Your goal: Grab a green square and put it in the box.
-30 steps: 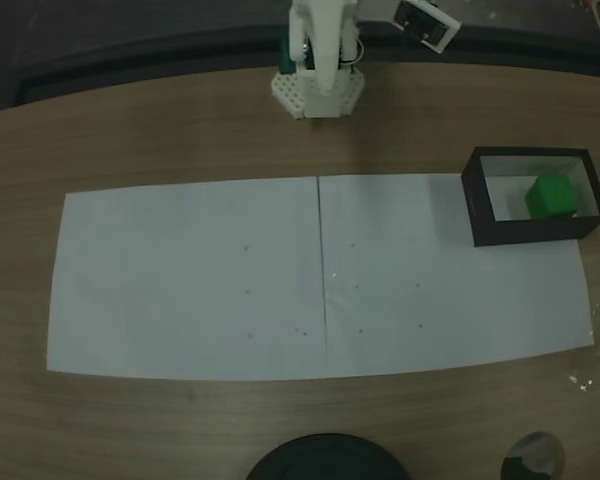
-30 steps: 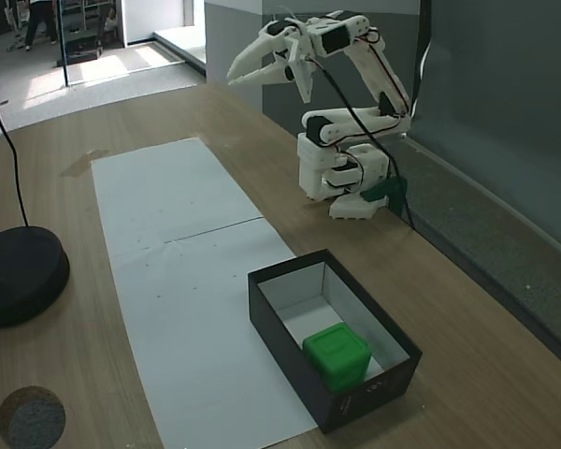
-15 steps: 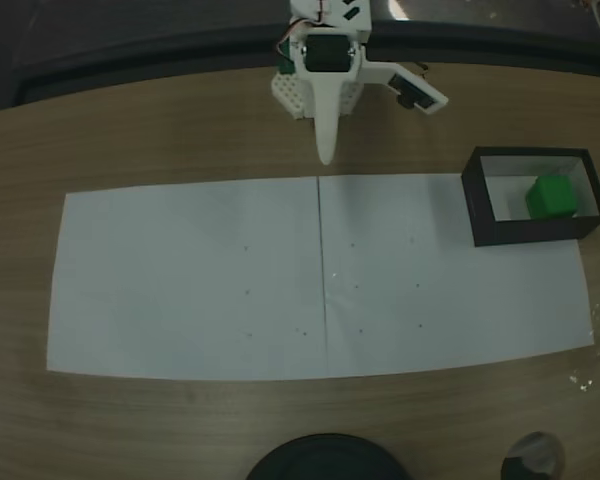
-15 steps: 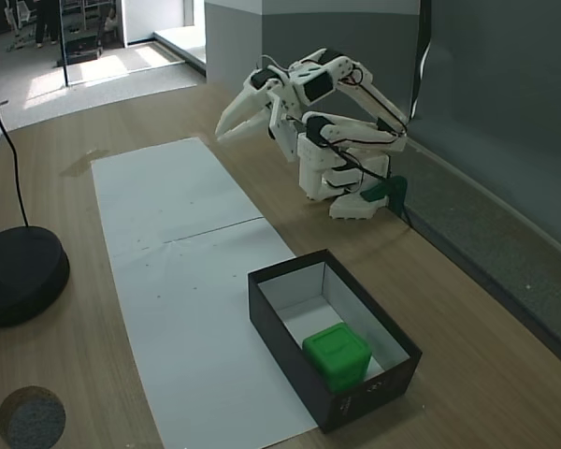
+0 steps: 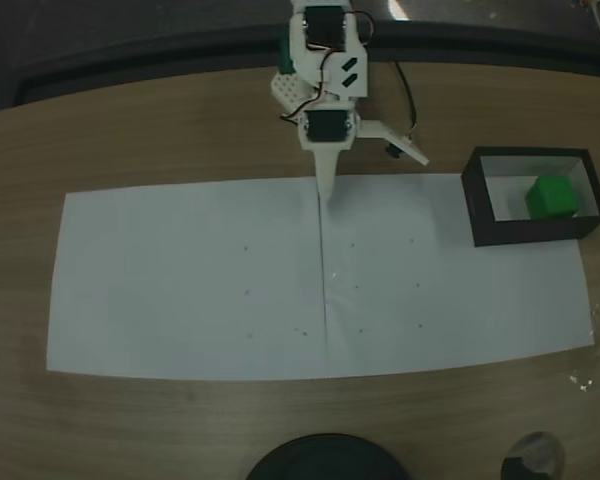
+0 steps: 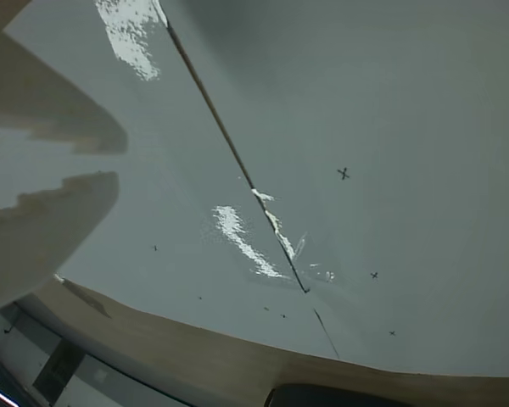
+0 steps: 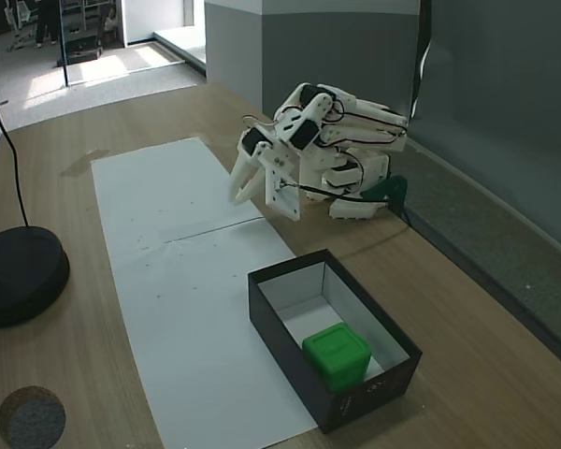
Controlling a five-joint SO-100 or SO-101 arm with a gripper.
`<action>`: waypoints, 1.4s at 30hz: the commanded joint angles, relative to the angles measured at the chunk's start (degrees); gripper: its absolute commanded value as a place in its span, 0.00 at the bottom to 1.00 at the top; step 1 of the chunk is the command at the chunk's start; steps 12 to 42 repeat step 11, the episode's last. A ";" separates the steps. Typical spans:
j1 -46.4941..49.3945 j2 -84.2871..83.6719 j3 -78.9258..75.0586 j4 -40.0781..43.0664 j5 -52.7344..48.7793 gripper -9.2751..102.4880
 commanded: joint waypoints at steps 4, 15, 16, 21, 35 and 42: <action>-0.53 1.23 -3.87 8.96 0.18 0.08; -0.26 1.32 -4.39 10.90 0.09 0.08; -0.26 1.32 -4.39 10.90 0.09 0.08; -0.26 1.32 -4.39 10.90 0.09 0.08; -0.26 1.32 -4.39 10.90 0.09 0.08; -0.26 1.32 -4.39 10.90 0.09 0.08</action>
